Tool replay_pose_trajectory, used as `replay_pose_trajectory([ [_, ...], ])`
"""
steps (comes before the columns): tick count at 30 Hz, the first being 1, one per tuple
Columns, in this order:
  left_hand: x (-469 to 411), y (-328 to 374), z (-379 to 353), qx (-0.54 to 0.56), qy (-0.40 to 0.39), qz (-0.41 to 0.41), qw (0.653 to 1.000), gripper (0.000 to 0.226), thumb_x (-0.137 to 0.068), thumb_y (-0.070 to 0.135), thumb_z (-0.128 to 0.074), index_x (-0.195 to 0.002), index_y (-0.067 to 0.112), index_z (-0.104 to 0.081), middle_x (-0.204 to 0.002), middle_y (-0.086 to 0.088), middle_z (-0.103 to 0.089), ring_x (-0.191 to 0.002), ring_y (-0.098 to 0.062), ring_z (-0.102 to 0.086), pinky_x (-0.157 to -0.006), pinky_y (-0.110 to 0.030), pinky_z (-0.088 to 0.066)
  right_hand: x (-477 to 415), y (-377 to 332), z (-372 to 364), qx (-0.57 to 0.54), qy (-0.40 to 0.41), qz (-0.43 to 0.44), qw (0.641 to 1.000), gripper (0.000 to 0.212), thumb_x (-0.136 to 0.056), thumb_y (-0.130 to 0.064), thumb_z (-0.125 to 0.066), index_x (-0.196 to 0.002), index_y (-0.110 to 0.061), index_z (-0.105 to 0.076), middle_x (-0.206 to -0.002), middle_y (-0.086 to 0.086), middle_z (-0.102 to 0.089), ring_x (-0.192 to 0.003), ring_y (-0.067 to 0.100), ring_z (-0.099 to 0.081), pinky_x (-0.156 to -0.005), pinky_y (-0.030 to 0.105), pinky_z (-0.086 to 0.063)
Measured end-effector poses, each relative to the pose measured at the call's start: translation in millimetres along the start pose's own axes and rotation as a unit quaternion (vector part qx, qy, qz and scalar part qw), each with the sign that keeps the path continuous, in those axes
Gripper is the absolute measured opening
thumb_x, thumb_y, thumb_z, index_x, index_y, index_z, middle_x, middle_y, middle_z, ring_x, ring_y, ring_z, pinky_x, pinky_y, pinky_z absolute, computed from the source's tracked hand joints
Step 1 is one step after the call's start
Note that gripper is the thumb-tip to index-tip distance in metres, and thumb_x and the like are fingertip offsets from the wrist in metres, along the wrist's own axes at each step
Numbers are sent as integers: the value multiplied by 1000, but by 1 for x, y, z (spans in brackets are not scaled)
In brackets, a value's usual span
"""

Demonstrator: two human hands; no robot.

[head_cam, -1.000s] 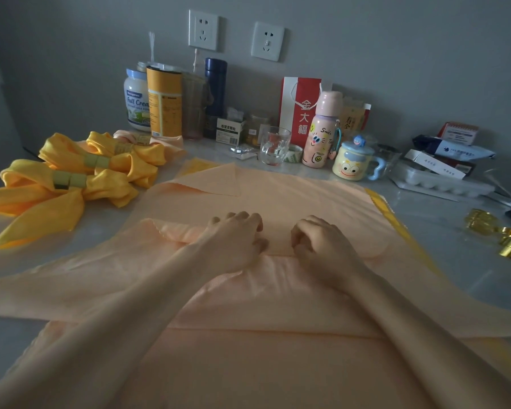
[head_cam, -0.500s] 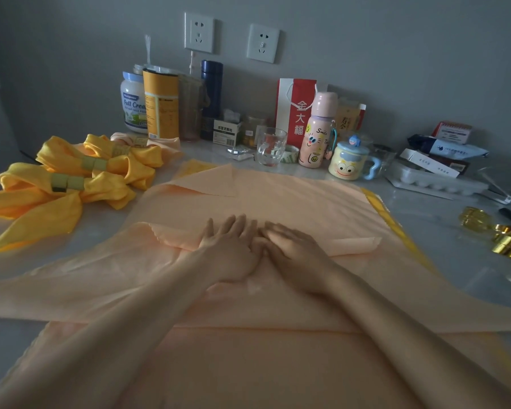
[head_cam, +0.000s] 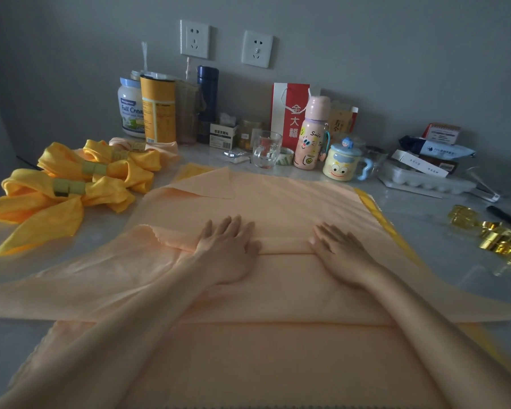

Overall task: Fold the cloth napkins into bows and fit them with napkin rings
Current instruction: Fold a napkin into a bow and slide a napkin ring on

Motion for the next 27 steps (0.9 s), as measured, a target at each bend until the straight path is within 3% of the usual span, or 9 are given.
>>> replay_pose_trajectory([
  [4, 3, -2, 5, 64, 50, -24, 996, 45, -100, 44, -26, -142, 32, -34, -156, 0, -18, -145, -15, -9, -116, -36, -3, 11, -2, 5, -90, 119, 69, 986, 43, -99, -28, -41, -140, -14, -42, -145, 5, -42, -135, 19, -35, -111, 27, -23],
  [8, 5, -3, 14, 101, 109, -59, 987, 32, -97, 31, -41, -126, 26, -55, -139, 4, -45, -134, -13, -31, -110, -32, -19, 18, -22, 4, -150, 146, 153, 966, 31, -94, -11, -52, -125, -8, -59, -124, 7, -60, -119, 22, -53, -103, 26, -37],
  [10, 5, -6, 17, 107, 108, -66, 986, 33, -95, 23, -43, -125, 24, -56, -136, 3, -49, -129, -16, -38, -109, -34, -24, 19, -27, 1, -171, 141, 164, 961, 28, -92, -6, -53, -118, -8, -64, -115, 7, -61, -112, 21, -57, -100, 34, -43],
  [12, 7, -10, 17, 105, 106, -64, 987, 35, -94, 18, -44, -126, 22, -56, -134, 1, -51, -126, -19, -42, -107, -34, -28, 20, -27, 1, -174, 147, 159, 961, 26, -90, -7, -56, -114, -8, -65, -110, 5, -61, -107, 19, -59, -97, 33, -45],
  [14, 9, -12, 16, 91, 105, -63, 988, 35, -93, 18, -46, -127, 22, -55, -131, 1, -52, -123, -21, -44, -105, -34, -30, 20, -26, 3, -155, 170, 151, 961, 24, -88, -11, -61, -111, -12, -66, -108, 1, -62, -105, 16, -59, -96, 28, -43],
  [21, 13, -7, 20, 65, 125, -74, 987, 31, -88, 22, -53, -119, 21, -57, -123, 2, -55, -117, -20, -49, -100, -32, -34, 24, -29, 5, -125, 224, 171, 951, 13, -81, -9, -66, -92, -14, -67, -90, -6, -60, -91, 15, -59, -87, 35, -45],
  [27, 19, 1, 25, 103, 126, -56, 985, 32, -95, 42, -44, -104, 17, -60, -112, -1, -58, -106, -22, -52, -88, -32, -36, 29, -36, 8, -47, 217, 185, 957, 16, -72, -2, -62, -83, -13, -58, -86, -5, -53, -84, 19, -52, -78, 32, -40],
])
Point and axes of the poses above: each hand's wrist, its own x-axis away from the middle knuckle, its own z-axis out of the back of the hand, y = z × x, the point moved 2 cm from there along -x, towards the middle knuckle
